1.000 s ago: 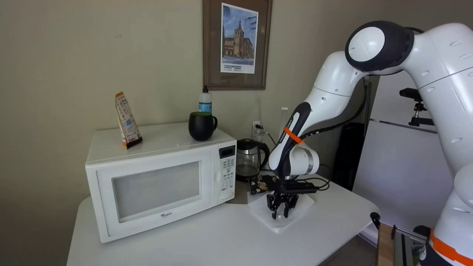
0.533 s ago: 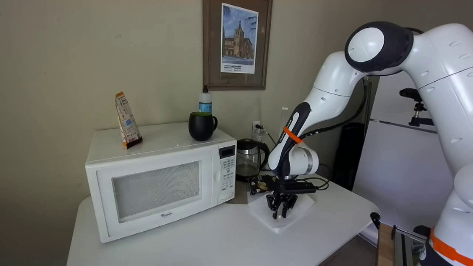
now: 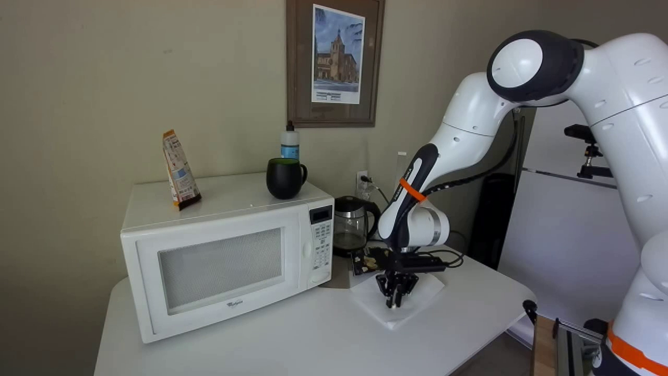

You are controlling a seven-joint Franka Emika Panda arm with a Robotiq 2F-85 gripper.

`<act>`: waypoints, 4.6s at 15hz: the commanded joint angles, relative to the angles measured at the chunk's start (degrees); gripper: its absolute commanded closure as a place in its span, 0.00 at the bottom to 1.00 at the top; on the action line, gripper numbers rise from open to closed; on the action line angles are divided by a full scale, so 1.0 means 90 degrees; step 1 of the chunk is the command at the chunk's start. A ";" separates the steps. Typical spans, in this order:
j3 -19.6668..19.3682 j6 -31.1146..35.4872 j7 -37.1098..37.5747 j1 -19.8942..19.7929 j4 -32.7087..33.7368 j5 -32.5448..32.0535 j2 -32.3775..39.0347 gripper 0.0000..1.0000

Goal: Put the white object in the black packet

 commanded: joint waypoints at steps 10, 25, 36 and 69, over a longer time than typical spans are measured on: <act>0.0056 0.0133 -0.0211 -0.0074 -0.0010 0.0052 0.0113 0.81; 0.0570 -0.2383 -0.1012 -0.1619 0.1158 0.2085 -0.0884 0.97; -0.1373 -0.5261 -0.0256 -0.2063 0.3381 0.3816 0.0772 0.97; -0.1390 -0.6335 0.1931 -0.2299 0.5846 0.5422 0.3163 0.97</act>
